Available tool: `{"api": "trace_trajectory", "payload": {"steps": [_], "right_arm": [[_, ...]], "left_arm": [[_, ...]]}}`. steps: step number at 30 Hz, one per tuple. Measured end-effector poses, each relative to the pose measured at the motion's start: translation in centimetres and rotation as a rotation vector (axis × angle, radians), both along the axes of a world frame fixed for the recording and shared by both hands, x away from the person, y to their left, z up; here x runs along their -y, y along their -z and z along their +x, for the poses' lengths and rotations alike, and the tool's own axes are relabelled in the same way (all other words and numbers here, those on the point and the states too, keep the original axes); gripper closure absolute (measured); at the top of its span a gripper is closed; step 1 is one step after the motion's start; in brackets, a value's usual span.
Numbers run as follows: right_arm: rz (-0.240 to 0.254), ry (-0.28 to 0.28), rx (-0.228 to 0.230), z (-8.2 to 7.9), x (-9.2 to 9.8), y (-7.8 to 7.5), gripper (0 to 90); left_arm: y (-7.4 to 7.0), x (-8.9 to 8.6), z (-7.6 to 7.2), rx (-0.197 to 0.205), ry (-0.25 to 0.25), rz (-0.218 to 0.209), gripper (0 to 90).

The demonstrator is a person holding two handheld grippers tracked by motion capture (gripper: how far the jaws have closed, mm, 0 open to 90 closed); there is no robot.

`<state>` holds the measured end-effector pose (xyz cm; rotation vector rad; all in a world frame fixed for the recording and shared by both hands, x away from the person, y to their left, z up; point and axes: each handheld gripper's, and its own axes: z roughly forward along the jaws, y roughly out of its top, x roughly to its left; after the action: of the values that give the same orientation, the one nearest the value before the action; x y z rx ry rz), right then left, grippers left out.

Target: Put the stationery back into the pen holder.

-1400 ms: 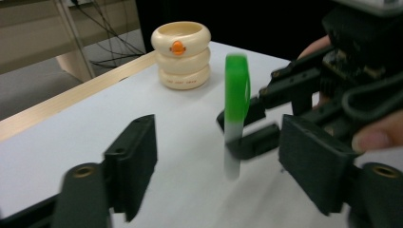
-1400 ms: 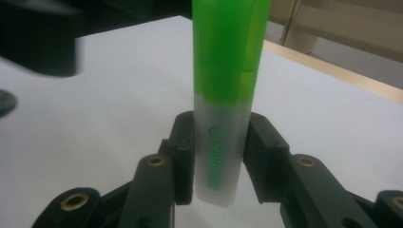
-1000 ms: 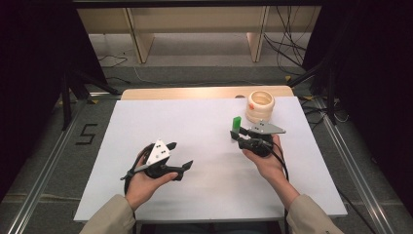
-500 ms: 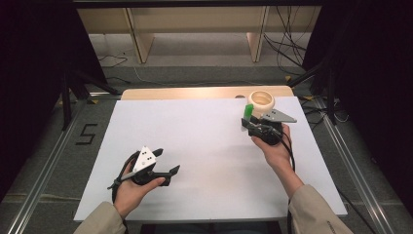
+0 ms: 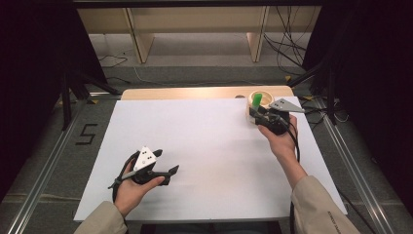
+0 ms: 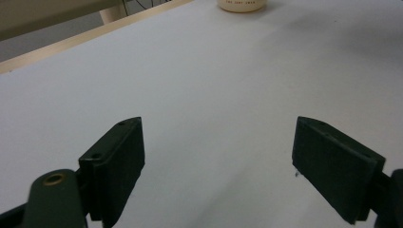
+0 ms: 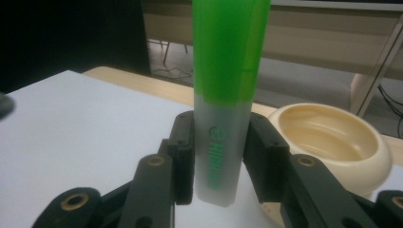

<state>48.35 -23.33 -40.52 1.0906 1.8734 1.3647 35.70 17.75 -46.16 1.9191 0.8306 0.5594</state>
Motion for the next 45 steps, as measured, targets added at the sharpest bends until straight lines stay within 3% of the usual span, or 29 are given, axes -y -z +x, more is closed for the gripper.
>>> {"api": "trace_trajectory", "payload": {"steps": [7,18,24,40,45], "right_arm": [[0.002,0.036,-0.007,1.5,0.7,-0.5,66.3],[-0.020,0.132,-0.005,5.4,1.8,-1.6,66.2],[-0.028,0.172,-0.007,6.7,1.9,-1.4,66.1],[-0.057,0.207,-0.045,7.5,2.5,-0.4,65.2],[-0.055,0.203,-0.067,7.2,2.5,-0.4,47.1]], "left_arm": [[0.3,-0.1,0.1,-0.006,-0.005,0.004,18.3],[0.4,-0.1,0.2,-0.007,-0.001,0.005,18.6],[0.5,-0.1,0.2,-0.009,0.003,0.010,18.8],[0.7,0.0,0.2,-0.019,0.004,0.011,18.9],[0.8,-0.1,0.2,-0.022,0.003,0.010,19.0]]}}
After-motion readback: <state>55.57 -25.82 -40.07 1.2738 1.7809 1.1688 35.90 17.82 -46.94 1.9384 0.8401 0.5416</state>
